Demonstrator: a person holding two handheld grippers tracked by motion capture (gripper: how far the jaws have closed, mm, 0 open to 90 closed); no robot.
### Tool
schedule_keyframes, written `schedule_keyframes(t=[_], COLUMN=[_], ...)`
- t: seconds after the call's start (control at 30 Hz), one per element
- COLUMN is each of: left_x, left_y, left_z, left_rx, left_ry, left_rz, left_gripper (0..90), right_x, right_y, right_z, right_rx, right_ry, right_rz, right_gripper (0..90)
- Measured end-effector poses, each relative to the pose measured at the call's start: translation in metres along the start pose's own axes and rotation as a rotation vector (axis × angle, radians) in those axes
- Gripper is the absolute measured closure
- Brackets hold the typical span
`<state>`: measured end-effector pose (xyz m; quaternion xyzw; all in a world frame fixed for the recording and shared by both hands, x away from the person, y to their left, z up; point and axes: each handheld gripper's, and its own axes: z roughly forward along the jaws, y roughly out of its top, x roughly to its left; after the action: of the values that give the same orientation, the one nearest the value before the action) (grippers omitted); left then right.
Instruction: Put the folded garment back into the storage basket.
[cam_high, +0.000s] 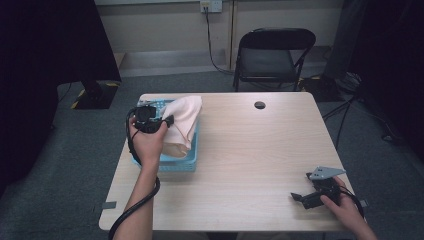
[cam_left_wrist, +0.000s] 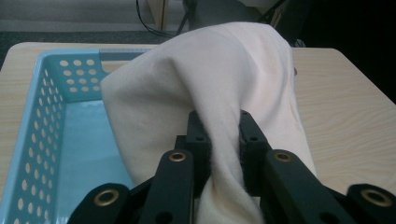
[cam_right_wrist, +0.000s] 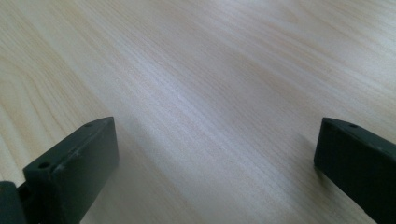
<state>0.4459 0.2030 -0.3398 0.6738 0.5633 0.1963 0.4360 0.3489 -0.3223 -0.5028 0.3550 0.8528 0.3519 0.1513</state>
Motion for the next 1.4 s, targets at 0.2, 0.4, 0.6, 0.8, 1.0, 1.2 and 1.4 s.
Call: schedule_keyframes(t=[0.2,0.4,0.6,0.8,1.0,1.2,1.4], left_x=[0.005,0.009,0.009,0.008,0.007,0.008,0.01], left_y=[-0.002,-0.004,-0.004,-0.003,-0.002,-0.003,-0.005], left_z=[0.002,0.006,0.008,0.011,0.015,0.019,0.022], left_rx=[-0.002,-0.002,0.0,0.002,0.005,0.011,0.019], left_ry=[0.016,0.031,0.041,0.059,0.075,0.094,0.125], left_rz=[-0.019,-0.032,-0.035,-0.032,-0.033,-0.039,-0.039], left_gripper=[79.3,79.4,79.4,79.4,79.4,79.4,79.4], right_x=[0.0,0.0,0.0,0.0,0.0,0.0,0.0], right_y=[0.0,0.0,0.0,0.0,0.0,0.0,0.0], right_z=[0.0,0.0,0.0,0.0,0.0,0.0,0.0], right_rx=[0.0,0.0,0.0,0.0,0.0,0.0,0.0], right_ry=[0.0,0.0,0.0,0.0,0.0,0.0,0.0], right_rz=[0.0,0.0,0.0,0.0,0.0,0.0,0.0], right_gripper=[0.0,0.0,0.0,0.0,0.0,0.0,0.0])
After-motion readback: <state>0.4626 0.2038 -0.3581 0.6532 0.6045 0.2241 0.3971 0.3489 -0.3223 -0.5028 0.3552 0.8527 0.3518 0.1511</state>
